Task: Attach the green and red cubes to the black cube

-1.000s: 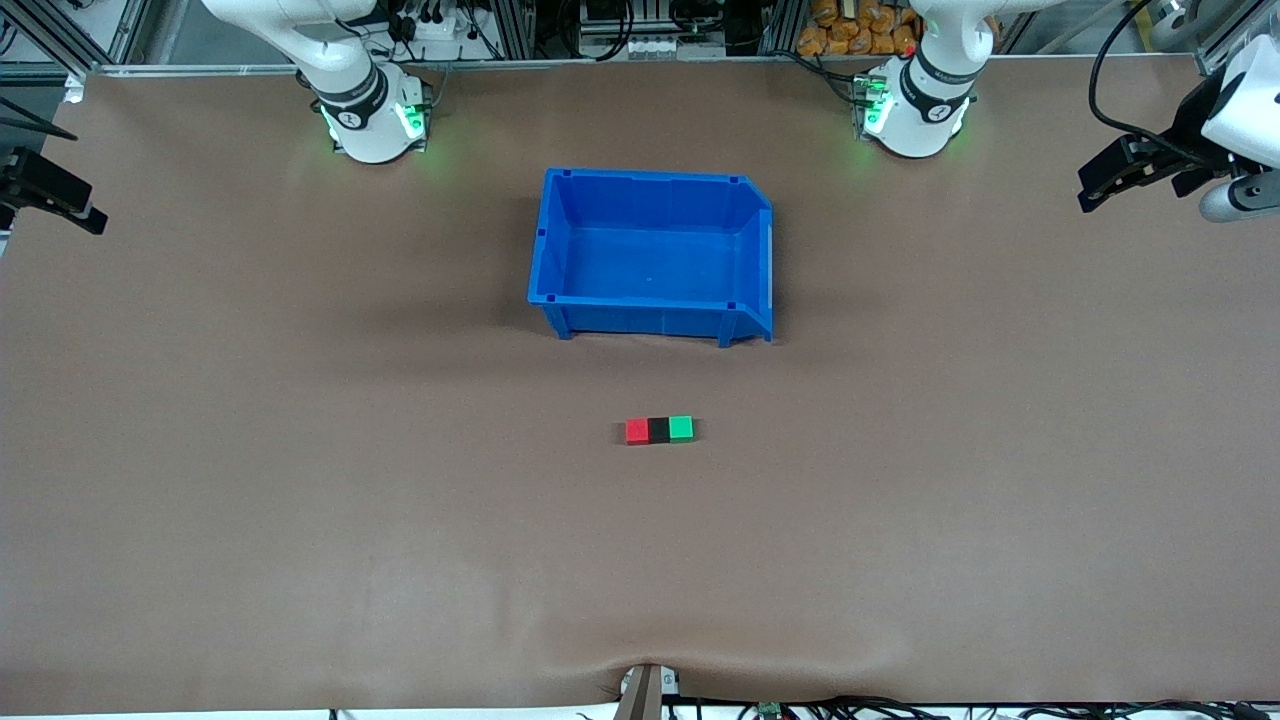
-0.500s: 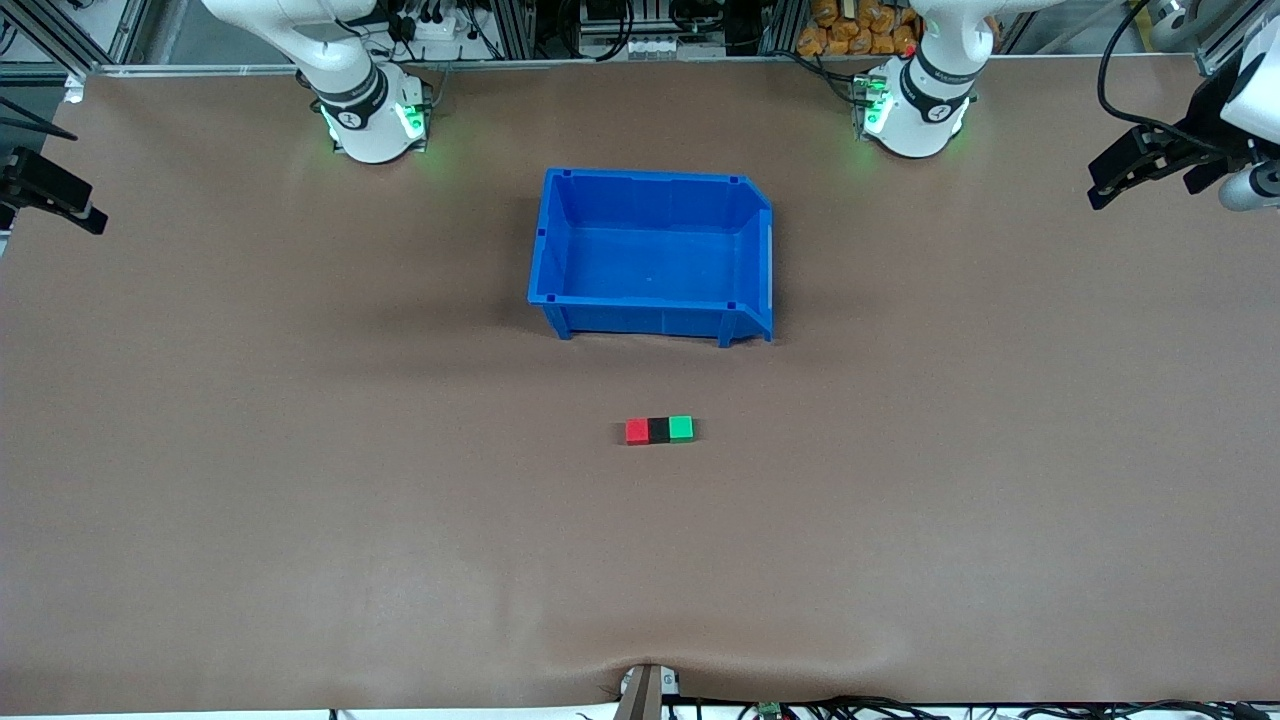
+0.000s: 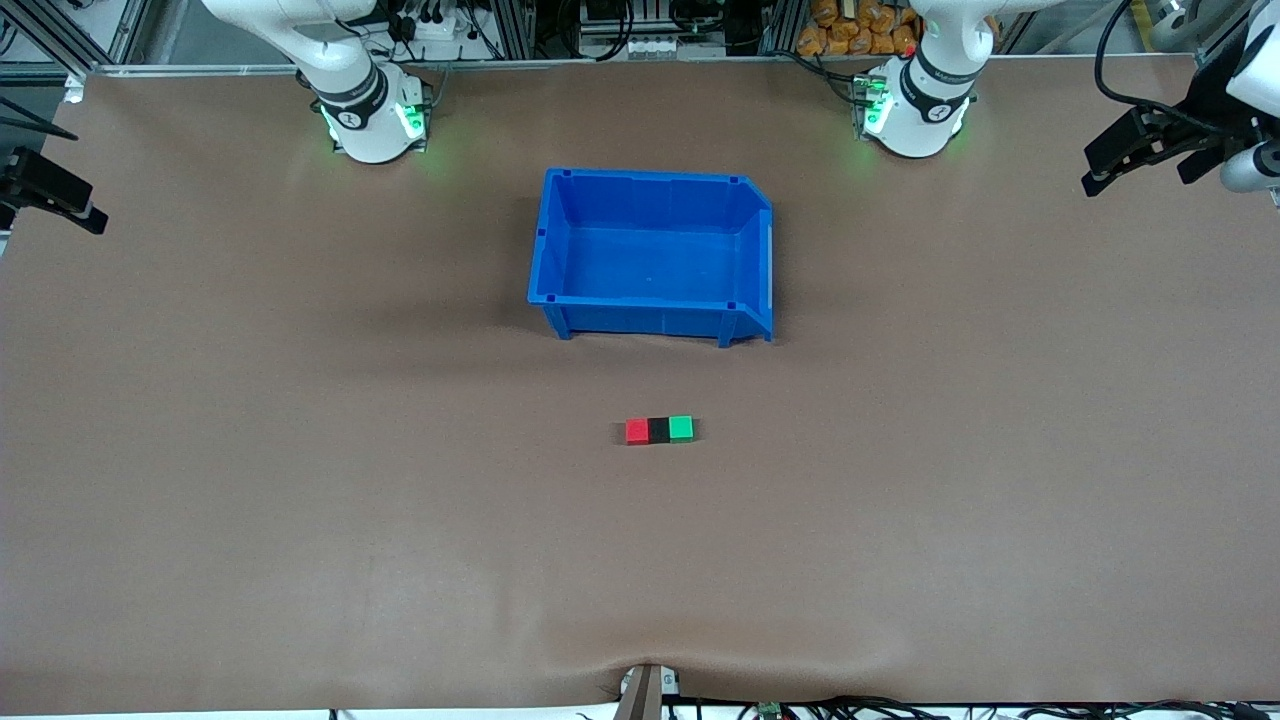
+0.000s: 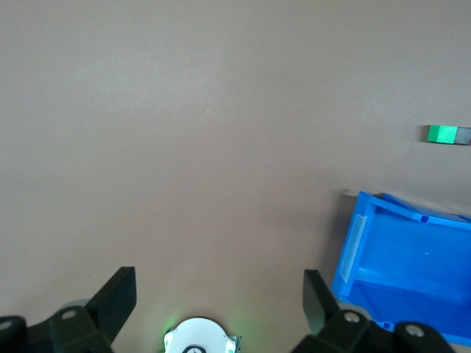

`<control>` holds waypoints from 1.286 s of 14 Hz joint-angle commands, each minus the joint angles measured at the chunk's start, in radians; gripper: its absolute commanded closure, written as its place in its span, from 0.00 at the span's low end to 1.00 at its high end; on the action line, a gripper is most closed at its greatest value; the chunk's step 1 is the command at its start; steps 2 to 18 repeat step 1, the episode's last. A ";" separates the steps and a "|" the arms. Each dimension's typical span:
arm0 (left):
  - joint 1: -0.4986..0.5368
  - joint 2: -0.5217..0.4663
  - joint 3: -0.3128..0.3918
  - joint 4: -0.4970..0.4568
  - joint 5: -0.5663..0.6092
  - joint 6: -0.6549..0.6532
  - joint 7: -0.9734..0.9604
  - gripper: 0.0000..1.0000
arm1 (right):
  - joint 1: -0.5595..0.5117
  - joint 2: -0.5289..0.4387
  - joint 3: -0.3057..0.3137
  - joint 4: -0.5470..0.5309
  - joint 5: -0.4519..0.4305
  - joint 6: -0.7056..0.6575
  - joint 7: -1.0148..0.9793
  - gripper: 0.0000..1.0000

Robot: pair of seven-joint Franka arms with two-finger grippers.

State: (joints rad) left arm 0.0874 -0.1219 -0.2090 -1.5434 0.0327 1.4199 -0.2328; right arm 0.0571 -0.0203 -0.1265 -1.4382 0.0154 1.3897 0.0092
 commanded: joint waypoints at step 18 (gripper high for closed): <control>0.012 -0.001 -0.007 0.014 -0.016 -0.021 0.018 0.00 | 0.009 0.000 -0.004 0.009 -0.002 -0.009 -0.005 0.00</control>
